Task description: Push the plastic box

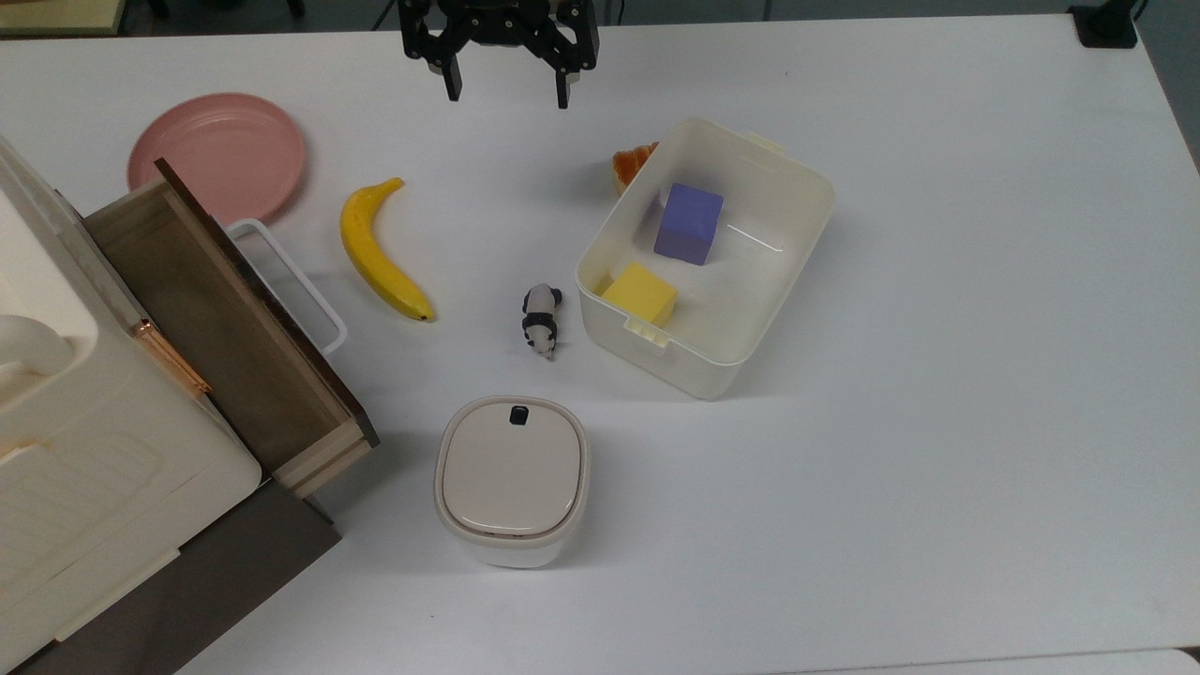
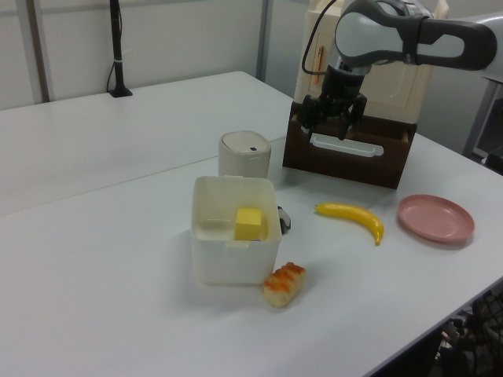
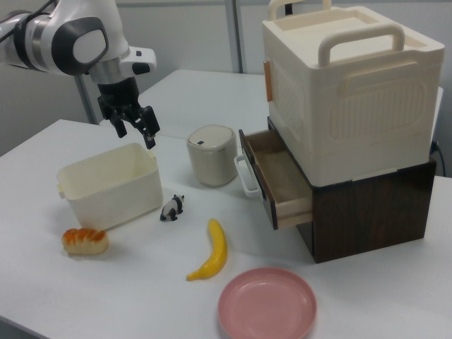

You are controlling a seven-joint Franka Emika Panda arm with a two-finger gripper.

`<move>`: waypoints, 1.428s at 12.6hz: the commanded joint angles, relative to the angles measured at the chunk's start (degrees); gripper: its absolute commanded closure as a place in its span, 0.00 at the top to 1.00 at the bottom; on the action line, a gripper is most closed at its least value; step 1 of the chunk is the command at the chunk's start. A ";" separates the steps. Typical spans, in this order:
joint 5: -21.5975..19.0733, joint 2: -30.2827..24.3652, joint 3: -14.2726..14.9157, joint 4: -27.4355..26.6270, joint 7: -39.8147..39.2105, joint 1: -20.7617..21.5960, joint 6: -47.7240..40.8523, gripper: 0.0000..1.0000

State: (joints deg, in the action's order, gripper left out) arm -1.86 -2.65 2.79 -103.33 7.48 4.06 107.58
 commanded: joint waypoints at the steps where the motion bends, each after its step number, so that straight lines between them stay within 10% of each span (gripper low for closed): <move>1: -1.57 -1.30 1.08 -1.17 0.50 2.09 -1.05 1.00; 12: -1.48 -1.21 0.90 -1.26 -0.01 2.09 -0.97 1.00; 18: -0.78 0.71 0.55 -2.32 -13.25 3.85 -0.53 1.00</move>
State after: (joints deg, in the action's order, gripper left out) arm -1.89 -2.35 2.75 -104.59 2.10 6.70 107.37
